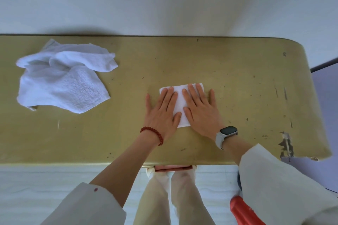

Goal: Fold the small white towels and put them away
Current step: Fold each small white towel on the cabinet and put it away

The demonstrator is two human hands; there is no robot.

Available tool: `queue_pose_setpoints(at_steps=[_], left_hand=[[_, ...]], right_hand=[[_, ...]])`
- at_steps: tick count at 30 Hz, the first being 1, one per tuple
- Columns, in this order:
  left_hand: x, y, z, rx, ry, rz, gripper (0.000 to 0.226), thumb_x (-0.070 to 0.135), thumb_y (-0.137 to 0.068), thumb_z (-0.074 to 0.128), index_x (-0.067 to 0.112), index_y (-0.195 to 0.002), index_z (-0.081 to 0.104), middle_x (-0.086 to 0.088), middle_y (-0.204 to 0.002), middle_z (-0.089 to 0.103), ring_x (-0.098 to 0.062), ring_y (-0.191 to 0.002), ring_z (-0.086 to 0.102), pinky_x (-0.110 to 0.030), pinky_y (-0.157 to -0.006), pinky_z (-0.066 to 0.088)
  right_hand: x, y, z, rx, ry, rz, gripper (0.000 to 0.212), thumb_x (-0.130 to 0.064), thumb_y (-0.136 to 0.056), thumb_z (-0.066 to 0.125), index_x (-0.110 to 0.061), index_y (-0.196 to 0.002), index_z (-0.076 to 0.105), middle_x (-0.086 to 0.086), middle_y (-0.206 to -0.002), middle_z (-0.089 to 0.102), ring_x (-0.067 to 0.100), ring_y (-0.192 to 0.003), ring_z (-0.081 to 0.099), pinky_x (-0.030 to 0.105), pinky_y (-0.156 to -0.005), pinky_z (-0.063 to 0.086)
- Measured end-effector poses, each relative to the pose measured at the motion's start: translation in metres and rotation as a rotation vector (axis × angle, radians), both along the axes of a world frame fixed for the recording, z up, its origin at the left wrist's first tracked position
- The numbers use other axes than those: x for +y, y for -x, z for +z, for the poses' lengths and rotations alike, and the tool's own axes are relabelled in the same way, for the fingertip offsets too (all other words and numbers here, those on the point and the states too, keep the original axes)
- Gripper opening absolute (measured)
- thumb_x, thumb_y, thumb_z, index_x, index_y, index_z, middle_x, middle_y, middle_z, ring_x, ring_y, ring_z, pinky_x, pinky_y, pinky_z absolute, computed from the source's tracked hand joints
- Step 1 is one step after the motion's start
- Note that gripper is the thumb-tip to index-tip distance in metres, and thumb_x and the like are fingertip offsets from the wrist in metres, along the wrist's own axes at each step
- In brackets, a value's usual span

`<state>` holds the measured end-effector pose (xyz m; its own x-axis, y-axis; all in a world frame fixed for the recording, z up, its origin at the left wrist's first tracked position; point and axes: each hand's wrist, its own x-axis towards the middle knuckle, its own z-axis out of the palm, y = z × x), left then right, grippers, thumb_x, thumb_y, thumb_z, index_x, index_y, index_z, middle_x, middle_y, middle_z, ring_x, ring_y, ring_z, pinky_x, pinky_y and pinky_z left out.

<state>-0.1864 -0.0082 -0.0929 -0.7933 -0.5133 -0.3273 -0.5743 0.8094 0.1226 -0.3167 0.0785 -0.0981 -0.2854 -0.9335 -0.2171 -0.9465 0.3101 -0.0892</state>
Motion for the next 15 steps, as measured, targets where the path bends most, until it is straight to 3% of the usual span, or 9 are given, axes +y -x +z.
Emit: queue_pose_setpoints(at_steps=[3, 5, 6, 9, 12, 14, 15], left_hand=[[-0.008, -0.003, 0.006, 0.108, 0.007, 0.018, 0.067, 0.042, -0.087, 0.008, 0.011, -0.142, 0.029, -0.005, -0.154, 0.018, -0.017, -0.142, 0.014, -0.057, -0.109, -0.001], [-0.011, -0.008, 0.01, 0.225, 0.063, 0.036, 0.051, 0.032, -0.086, 0.025, 0.01, -0.118, 0.058, -0.009, -0.136, 0.049, -0.023, -0.128, 0.043, -0.062, -0.104, 0.019], [-0.013, -0.011, 0.01, 0.27, 0.091, 0.053, 0.045, 0.029, -0.084, 0.031, 0.01, -0.108, 0.064, -0.009, -0.126, 0.057, -0.024, -0.122, 0.049, -0.063, -0.1, 0.025], [-0.009, -0.024, 0.01, 0.315, 0.121, 0.093, 0.037, 0.028, -0.081, 0.037, 0.013, -0.092, 0.069, -0.004, -0.104, 0.064, -0.021, -0.112, 0.046, -0.057, -0.103, 0.025], [0.002, -0.032, 0.014, 0.369, 0.128, 0.032, 0.034, 0.032, -0.08, 0.04, 0.02, -0.076, 0.071, 0.002, -0.083, 0.063, -0.021, -0.098, 0.051, -0.048, -0.102, 0.022], [0.013, -0.032, 0.018, 0.402, 0.084, -0.068, 0.034, 0.033, -0.08, 0.041, 0.021, -0.07, 0.071, 0.004, -0.076, 0.061, -0.021, -0.089, 0.052, -0.043, -0.098, 0.025], [0.017, -0.03, 0.021, 0.416, 0.047, -0.125, 0.034, 0.033, -0.08, 0.042, 0.021, -0.068, 0.071, 0.003, -0.076, 0.061, -0.021, -0.085, 0.054, -0.04, -0.095, 0.027]], right_hand=[[0.003, 0.002, 0.009, 0.012, 0.057, 0.015, 0.048, -0.026, -0.087, 0.03, -0.009, -0.126, 0.053, 0.015, -0.138, 0.047, 0.032, -0.129, 0.043, 0.06, -0.101, 0.028], [0.013, 0.0, 0.017, 0.0, 0.136, 0.029, 0.041, -0.021, -0.084, 0.034, -0.011, -0.115, 0.06, 0.014, -0.129, 0.055, 0.031, -0.122, 0.048, 0.057, -0.102, 0.03], [0.021, -0.003, 0.02, -0.02, 0.174, 0.057, 0.038, -0.02, -0.084, 0.036, -0.012, -0.112, 0.061, 0.012, -0.123, 0.058, 0.03, -0.117, 0.05, 0.055, -0.102, 0.033], [0.045, -0.009, 0.023, -0.061, 0.177, 0.185, 0.034, -0.024, -0.084, 0.039, -0.016, -0.108, 0.062, 0.005, -0.111, 0.062, 0.025, -0.108, 0.056, 0.05, -0.1, 0.036], [0.051, 0.009, 0.028, 0.034, 0.091, 0.195, 0.032, -0.026, -0.082, 0.044, -0.019, -0.103, 0.067, 0.001, -0.113, 0.064, 0.028, -0.113, 0.057, 0.055, -0.102, 0.027], [0.041, 0.025, 0.042, 0.105, -0.022, 0.122, 0.031, -0.023, -0.074, 0.063, -0.021, -0.105, 0.068, 0.004, -0.121, 0.062, 0.032, -0.122, 0.05, 0.061, -0.104, 0.025], [0.035, 0.031, 0.048, 0.102, -0.111, 0.079, 0.038, -0.02, -0.074, 0.066, -0.023, -0.112, 0.065, 0.006, -0.133, 0.053, 0.032, -0.132, 0.038, 0.061, -0.107, 0.019]])
